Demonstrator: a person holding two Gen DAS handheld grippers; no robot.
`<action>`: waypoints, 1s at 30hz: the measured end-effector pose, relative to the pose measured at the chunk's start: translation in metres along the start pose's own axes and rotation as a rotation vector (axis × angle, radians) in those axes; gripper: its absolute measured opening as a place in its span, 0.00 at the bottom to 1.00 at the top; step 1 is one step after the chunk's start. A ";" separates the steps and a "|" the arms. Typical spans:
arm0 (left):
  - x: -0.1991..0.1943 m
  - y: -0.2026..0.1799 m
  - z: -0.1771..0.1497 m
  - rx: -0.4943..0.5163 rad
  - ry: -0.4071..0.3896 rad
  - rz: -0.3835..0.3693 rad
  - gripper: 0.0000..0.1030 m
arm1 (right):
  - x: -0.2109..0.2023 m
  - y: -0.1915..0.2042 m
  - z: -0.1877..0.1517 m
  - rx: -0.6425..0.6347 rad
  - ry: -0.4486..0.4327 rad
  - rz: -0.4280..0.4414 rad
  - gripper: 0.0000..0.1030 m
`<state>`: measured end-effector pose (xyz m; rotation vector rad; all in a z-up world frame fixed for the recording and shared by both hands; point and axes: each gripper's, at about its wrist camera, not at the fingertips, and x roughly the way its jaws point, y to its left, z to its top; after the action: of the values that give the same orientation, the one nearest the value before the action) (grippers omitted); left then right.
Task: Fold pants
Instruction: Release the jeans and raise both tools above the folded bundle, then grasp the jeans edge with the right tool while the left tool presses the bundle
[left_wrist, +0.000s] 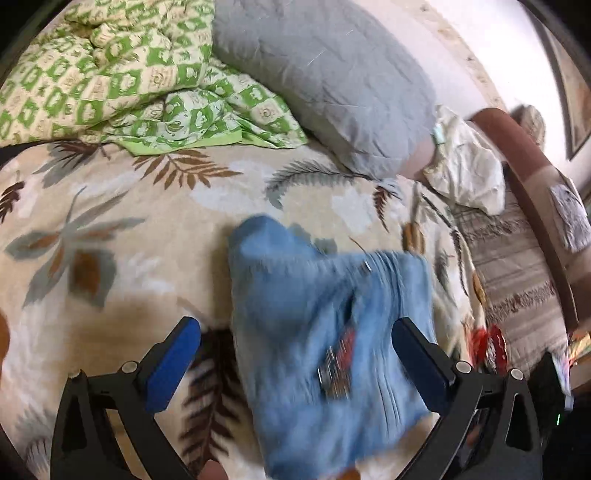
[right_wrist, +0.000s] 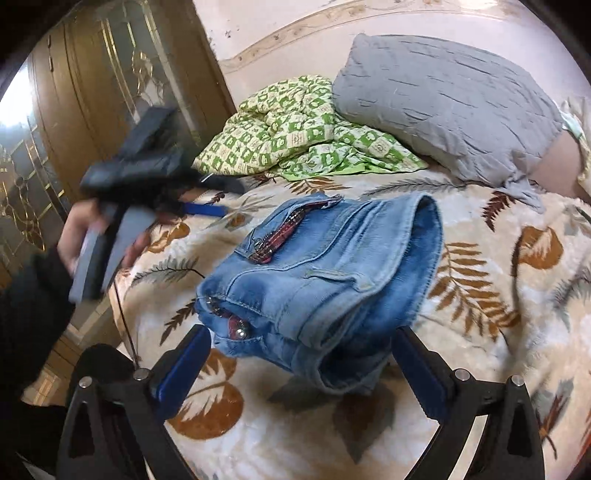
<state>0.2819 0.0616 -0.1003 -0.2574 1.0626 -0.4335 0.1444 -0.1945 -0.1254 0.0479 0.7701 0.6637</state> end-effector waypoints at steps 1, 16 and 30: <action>0.011 0.001 0.008 0.001 0.027 0.014 1.00 | 0.005 0.001 0.000 -0.004 0.002 -0.003 0.96; 0.057 -0.009 0.030 0.004 0.098 0.058 0.58 | 0.020 0.013 0.004 -0.037 -0.047 0.053 0.27; 0.080 -0.025 0.029 0.085 0.146 0.182 0.51 | 0.031 -0.022 -0.032 -0.060 0.022 0.009 0.19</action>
<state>0.3349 0.0026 -0.1391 -0.0527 1.1963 -0.3364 0.1515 -0.2007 -0.1742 -0.0104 0.7714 0.6962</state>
